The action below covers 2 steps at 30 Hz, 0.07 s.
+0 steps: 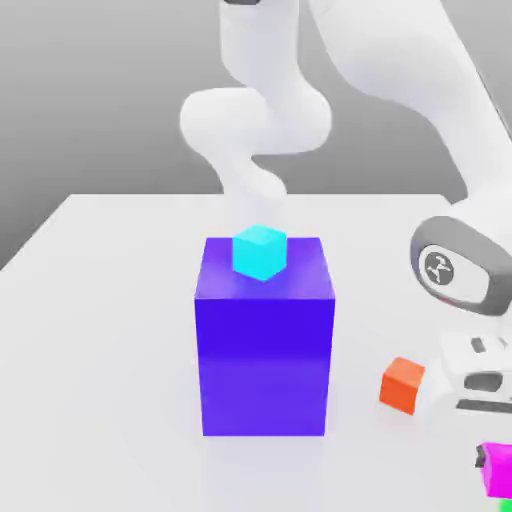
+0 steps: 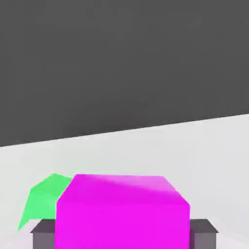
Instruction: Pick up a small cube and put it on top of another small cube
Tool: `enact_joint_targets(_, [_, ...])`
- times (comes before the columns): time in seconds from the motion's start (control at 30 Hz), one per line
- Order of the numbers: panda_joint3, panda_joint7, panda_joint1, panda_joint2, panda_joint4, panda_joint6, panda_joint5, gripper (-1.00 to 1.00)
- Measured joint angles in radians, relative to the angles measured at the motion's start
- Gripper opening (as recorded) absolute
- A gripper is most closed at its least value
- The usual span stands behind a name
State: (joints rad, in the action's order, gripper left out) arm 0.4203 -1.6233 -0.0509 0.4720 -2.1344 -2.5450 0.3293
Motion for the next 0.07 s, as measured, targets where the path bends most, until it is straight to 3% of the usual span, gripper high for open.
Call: enact_joint_targets(0.07, [0.0, 0.003, -0.039, 0.041, 0.023, -0.01, 0.038, 1.0])
